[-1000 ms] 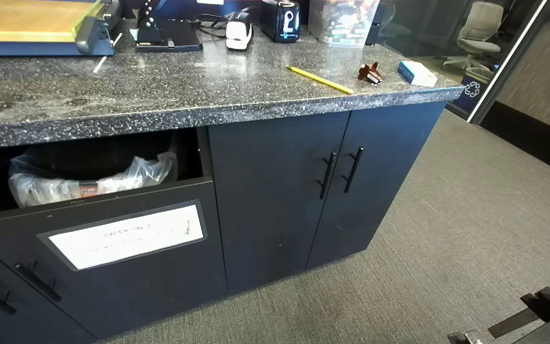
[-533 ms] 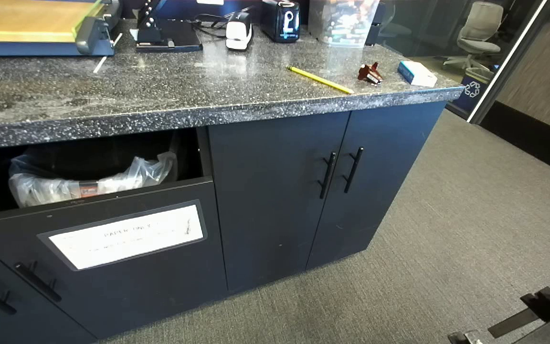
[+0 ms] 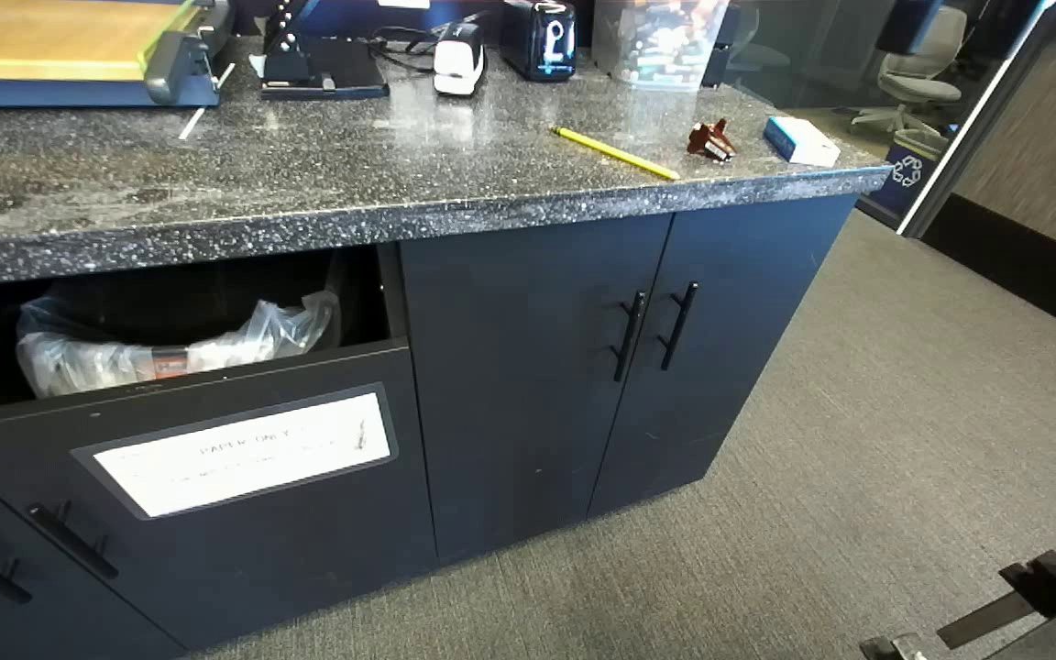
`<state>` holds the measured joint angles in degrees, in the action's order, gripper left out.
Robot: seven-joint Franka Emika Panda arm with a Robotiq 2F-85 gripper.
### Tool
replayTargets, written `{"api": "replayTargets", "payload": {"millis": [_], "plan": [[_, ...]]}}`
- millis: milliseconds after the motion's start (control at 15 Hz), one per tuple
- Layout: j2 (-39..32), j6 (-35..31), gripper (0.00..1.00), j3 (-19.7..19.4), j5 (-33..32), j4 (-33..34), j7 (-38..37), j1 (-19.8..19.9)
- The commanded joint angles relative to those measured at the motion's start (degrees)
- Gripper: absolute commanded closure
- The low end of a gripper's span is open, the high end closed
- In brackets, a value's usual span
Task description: Move the staple creeper to the left
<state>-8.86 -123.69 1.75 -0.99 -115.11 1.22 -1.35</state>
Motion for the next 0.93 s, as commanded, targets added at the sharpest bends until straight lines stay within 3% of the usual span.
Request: {"api": "replayTargets", "payload": {"millis": [0,867], "plan": [[-11.2,1.1,0.00,-1.6,-2.2,14.8,0.2,0.8],[-43.8,5.5,0.00,-3.2,-1.1,54.4,2.7,4.8]]}}
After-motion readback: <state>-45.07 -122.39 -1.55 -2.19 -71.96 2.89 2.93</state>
